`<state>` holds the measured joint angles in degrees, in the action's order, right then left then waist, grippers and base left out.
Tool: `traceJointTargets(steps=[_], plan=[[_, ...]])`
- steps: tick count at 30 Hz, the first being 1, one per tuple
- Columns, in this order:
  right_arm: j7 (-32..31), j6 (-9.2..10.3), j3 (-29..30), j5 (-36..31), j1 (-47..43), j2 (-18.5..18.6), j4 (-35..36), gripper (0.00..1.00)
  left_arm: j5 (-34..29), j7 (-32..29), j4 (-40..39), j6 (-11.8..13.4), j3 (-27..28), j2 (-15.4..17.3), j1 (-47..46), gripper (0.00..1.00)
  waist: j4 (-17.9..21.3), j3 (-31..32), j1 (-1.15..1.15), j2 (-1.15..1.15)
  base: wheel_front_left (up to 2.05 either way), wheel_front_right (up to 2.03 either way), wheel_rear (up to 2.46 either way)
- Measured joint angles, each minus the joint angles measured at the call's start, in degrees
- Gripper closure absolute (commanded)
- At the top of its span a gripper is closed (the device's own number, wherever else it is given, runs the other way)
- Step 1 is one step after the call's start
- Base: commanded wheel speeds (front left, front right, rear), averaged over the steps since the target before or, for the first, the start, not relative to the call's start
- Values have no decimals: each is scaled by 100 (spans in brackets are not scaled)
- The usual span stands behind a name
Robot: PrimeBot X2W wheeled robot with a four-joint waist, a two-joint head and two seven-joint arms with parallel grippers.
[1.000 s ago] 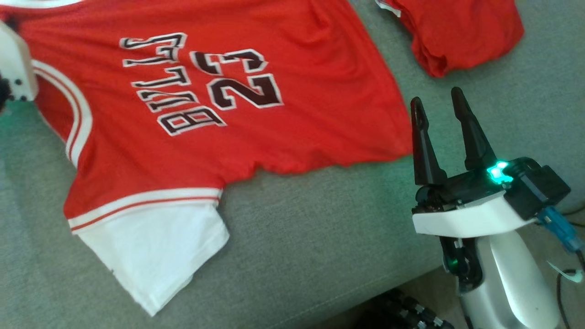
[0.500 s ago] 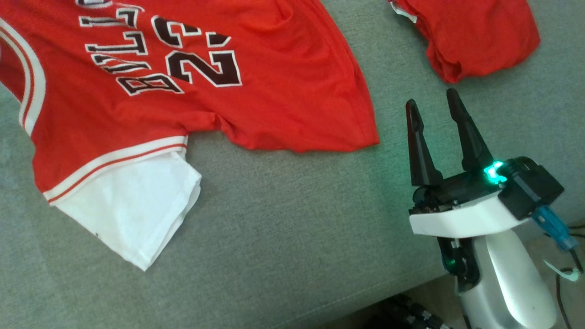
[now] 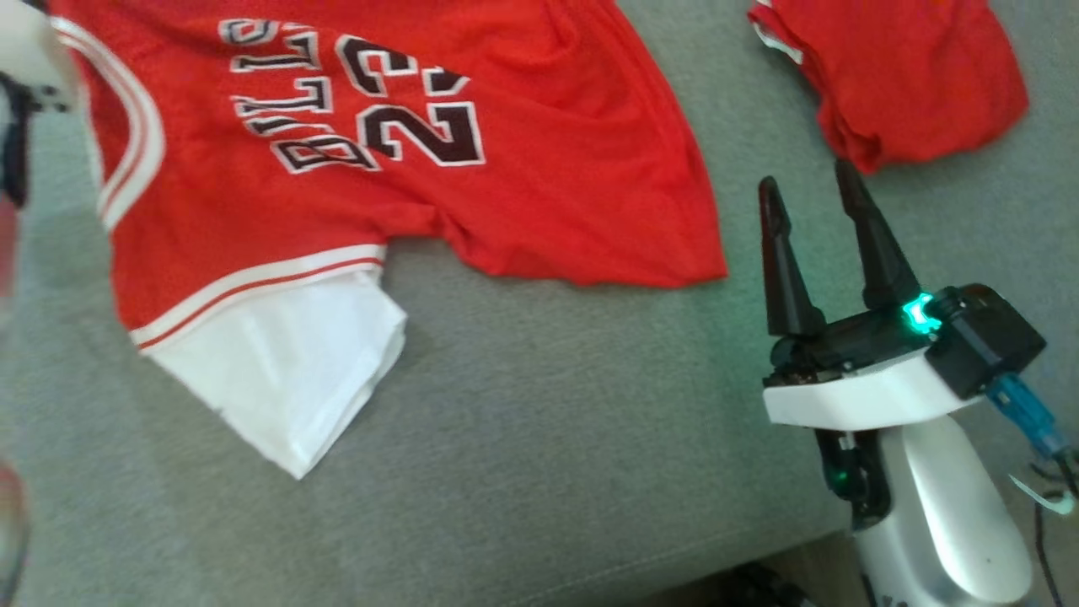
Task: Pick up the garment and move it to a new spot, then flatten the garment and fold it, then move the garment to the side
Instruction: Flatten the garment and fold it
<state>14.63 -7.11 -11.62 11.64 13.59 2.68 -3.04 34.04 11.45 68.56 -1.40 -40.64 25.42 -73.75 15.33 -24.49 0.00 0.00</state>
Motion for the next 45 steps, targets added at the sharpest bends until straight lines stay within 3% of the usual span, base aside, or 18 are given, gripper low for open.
traceJointTargets(steps=[11,15,21,29,33,45], plan=[[-137,0,381,-165,-191,3,-152,0,422,283,-316,-370,204,-731,1234,0,-935,691,-1,0,0,0,0],[-213,0,415,-156,-462,3,-179,0,550,300,-868,-370,385,-840,2205,0,-1401,1134,-2,0,0,0,0],[-268,0,381,-108,-670,3,-175,0,638,299,-1581,-225,537,-982,3504,0,-1794,1568,-2,0,0,0,0],[-398,0,337,-115,-732,2,-59,0,693,160,-2027,-88,541,-925,3946,0,-1784,1574,-1,0,0,0,0],[-405,0,328,-114,-727,3,18,0,847,-333,-2156,-207,535,-789,3765,0,-1658,1456,0,0,0,0,0],[-293,0,242,-67,-476,4,1,0,1630,-2706,-2205,-515,483,-290,3460,0,-1299,1038,0,0,0,0,0]])
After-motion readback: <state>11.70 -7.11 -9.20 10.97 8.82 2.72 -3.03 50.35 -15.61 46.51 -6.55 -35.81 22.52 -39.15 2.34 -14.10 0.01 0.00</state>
